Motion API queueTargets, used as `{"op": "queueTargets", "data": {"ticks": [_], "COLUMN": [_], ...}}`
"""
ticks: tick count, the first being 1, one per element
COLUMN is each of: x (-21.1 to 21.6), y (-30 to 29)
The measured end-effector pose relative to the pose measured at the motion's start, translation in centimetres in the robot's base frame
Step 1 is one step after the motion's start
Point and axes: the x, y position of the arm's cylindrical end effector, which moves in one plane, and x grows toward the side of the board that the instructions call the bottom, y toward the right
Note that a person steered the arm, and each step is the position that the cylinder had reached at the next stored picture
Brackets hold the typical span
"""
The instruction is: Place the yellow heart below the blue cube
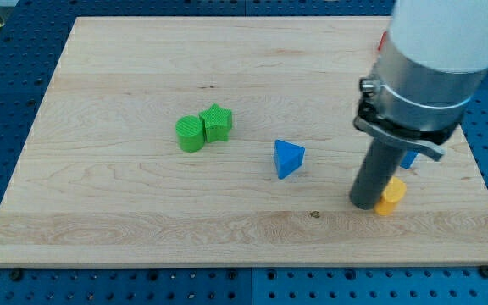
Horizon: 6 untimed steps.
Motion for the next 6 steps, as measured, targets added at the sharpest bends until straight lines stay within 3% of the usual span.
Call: {"op": "queueTargets", "data": {"ticks": [3,6], "x": [3.1,1.8], "y": [4.0,5.1]}}
